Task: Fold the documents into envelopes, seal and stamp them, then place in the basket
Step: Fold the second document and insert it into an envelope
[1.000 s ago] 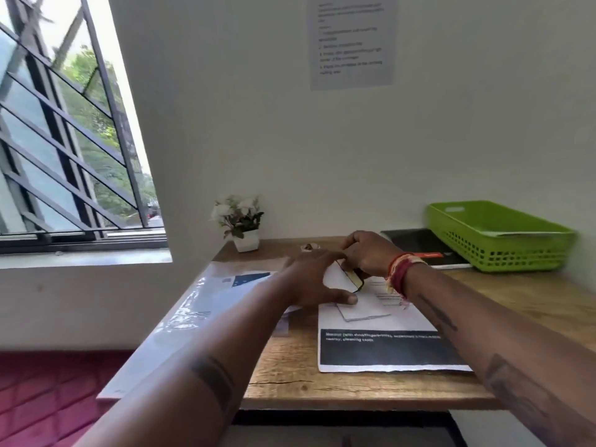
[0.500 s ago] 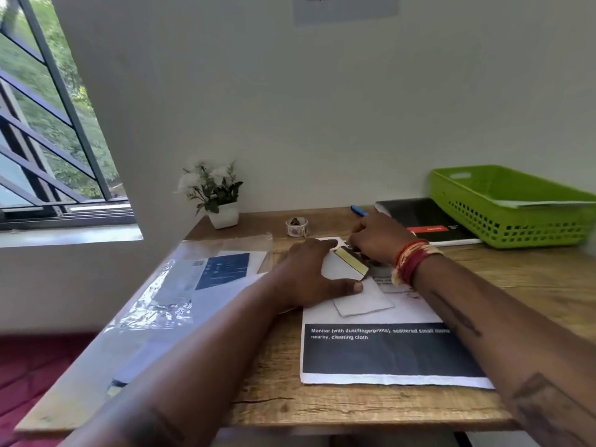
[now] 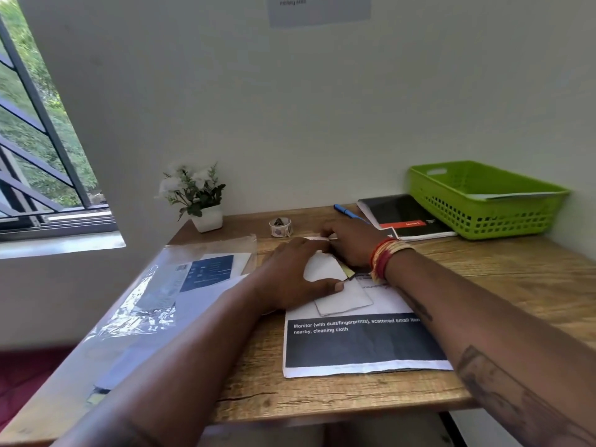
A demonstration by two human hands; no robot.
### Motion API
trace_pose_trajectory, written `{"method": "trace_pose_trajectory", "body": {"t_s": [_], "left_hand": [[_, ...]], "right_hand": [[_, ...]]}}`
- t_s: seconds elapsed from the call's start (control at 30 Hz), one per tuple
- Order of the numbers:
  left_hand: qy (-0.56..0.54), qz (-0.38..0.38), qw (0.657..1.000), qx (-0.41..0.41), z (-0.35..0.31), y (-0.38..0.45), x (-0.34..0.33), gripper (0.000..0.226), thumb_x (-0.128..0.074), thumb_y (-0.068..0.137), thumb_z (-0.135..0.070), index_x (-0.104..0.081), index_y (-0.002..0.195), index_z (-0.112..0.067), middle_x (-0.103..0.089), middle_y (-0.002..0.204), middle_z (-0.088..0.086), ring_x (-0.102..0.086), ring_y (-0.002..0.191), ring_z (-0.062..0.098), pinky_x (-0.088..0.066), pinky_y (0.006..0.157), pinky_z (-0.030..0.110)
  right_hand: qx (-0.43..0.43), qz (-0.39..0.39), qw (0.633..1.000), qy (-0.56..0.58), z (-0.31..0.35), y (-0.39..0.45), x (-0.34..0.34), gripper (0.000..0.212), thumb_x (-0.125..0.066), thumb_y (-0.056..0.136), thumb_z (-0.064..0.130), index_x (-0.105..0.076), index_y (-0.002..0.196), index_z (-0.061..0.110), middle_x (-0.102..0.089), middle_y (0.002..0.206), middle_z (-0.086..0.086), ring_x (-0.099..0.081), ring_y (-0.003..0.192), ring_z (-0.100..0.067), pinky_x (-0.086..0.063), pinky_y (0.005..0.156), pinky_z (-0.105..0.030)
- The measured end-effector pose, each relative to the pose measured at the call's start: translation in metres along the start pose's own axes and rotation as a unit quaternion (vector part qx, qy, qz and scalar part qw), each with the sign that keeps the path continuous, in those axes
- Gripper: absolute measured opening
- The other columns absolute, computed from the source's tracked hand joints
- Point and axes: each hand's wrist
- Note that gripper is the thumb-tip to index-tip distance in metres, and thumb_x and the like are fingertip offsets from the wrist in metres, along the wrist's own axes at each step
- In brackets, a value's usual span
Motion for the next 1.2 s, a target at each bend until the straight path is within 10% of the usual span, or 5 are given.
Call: {"method": "trace_pose_trajectory", "body": {"t_s": [0.23, 0.43, 0.8, 1.03, 1.2], "left_hand": [[-0.013, -0.003, 1.0, -0.005, -0.002, -0.003, 0.0, 0.084, -0.065, 0.077, -0.076, -0.037, 0.149, -0.041, -0.04, 0.156, -0.008, -0.036, 0.142, 0.016, -0.03, 0.118, 0.042], [-0.017, -0.02, 0.999, -0.023, -0.002, -0.002, 0.003, 0.081, -0.066, 0.079, -0.073, -0.04, 0.148, -0.039, -0.039, 0.155, -0.012, -0.033, 0.143, 0.011, -0.027, 0.12, 0.04], [-0.006, -0.028, 0.999, -0.022, -0.004, -0.004, 0.003, 0.075, -0.067, 0.082, -0.068, -0.044, 0.146, -0.038, -0.045, 0.15, -0.01, -0.037, 0.139, 0.011, -0.029, 0.116, 0.035], [-0.015, -0.034, 0.999, -0.013, -0.001, -0.005, 0.003, 0.074, -0.066, 0.079, -0.072, -0.045, 0.143, -0.039, -0.048, 0.145, -0.012, -0.041, 0.135, 0.012, -0.031, 0.115, 0.038], [-0.017, -0.051, 0.998, -0.015, -0.004, -0.007, 0.004, 0.073, -0.069, 0.081, -0.067, -0.047, 0.143, -0.036, -0.048, 0.145, -0.011, -0.041, 0.135, 0.011, -0.028, 0.111, 0.029]], "right_hand": [[-0.075, -0.098, 0.949, 0.289, -0.012, 0.001, 0.006, 0.034, -0.072, 0.088, 0.014, -0.065, 0.119, 0.026, -0.063, 0.086, 0.0, -0.061, 0.076, -0.013, -0.053, 0.083, -0.029], [-0.17, -0.199, 0.911, 0.319, -0.03, -0.005, 0.023, 0.027, -0.064, 0.089, 0.005, -0.071, 0.104, 0.026, -0.068, 0.112, -0.006, -0.066, 0.079, -0.021, -0.061, 0.081, -0.04], [-0.101, 0.05, 0.964, 0.24, -0.017, -0.022, 0.032, 0.011, -0.078, 0.085, 0.022, -0.08, 0.088, 0.032, -0.074, 0.094, 0.001, -0.066, 0.076, -0.013, -0.053, 0.06, -0.024], [-0.207, -0.29, 0.896, 0.265, -0.043, -0.022, 0.048, 0.026, -0.056, 0.092, 0.009, -0.077, 0.09, 0.025, -0.072, 0.097, -0.001, -0.071, 0.069, -0.023, -0.06, 0.053, -0.031], [-0.19, -0.327, 0.861, 0.342, -0.047, -0.019, 0.048, 0.022, -0.06, 0.093, 0.008, -0.076, 0.09, 0.023, -0.07, 0.099, -0.004, -0.071, 0.075, -0.024, -0.063, 0.063, -0.042]]}}
Point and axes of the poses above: each hand's wrist, its own y-axis towards the middle knuckle, its own x-axis out of the back of the hand, z = x × y
